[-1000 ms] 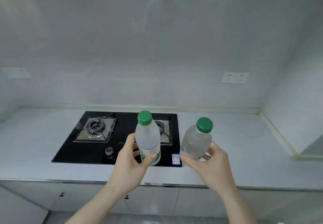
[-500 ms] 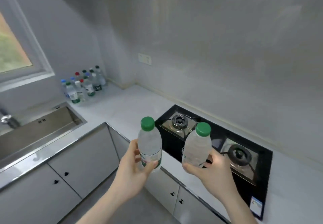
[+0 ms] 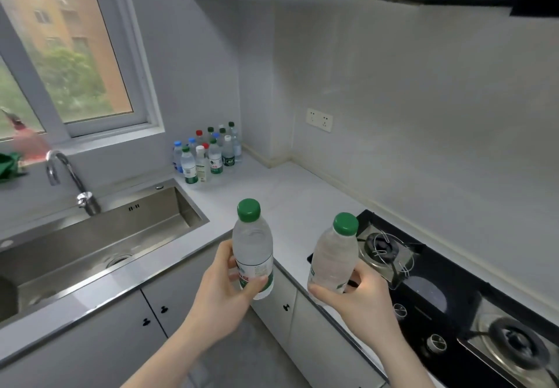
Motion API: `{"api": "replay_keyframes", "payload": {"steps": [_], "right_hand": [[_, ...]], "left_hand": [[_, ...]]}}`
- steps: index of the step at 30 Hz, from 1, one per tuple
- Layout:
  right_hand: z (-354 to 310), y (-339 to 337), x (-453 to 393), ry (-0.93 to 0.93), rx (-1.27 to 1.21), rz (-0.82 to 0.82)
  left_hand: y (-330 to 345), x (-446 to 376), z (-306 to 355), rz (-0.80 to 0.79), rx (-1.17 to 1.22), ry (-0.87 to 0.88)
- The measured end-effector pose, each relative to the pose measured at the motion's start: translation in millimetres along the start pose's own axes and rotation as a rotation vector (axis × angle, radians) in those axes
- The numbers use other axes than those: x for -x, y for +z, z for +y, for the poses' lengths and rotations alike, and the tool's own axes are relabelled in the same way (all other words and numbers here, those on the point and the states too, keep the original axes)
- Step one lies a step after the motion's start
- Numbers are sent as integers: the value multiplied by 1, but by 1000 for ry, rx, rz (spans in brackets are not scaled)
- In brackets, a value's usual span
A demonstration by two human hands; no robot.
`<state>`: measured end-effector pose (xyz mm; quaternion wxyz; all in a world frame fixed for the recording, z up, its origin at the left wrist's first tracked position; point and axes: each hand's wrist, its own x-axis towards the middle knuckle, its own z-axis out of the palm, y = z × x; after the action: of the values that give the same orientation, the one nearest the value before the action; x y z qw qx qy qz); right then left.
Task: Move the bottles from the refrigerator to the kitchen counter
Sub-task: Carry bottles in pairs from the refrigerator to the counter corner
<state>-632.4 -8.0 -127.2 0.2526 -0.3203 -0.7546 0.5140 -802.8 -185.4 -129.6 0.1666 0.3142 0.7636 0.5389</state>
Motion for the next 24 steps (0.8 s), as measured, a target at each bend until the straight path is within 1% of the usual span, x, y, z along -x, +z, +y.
{"api": "replay_keyframes", "payload": {"steps": [6,12,15,21,24], "right_hand": [[-8,37,-41,9,-13,-62],[-9,64,-109,3,-16,-113],[-7,78,-153,-25,-34,-146],[-1,98,-263,-84,-29,-227],[0,101,-312,-99,-20,-268]], "left_hand": [[-28,-40,-25,20,5,-62],[-39,-93,-42,49,-9,-100],[-42,-127,-46,63,-33,-101],[-45,-220,-56,120,-92,-72],[-41,-262,-58,159,-116,-101]]}}
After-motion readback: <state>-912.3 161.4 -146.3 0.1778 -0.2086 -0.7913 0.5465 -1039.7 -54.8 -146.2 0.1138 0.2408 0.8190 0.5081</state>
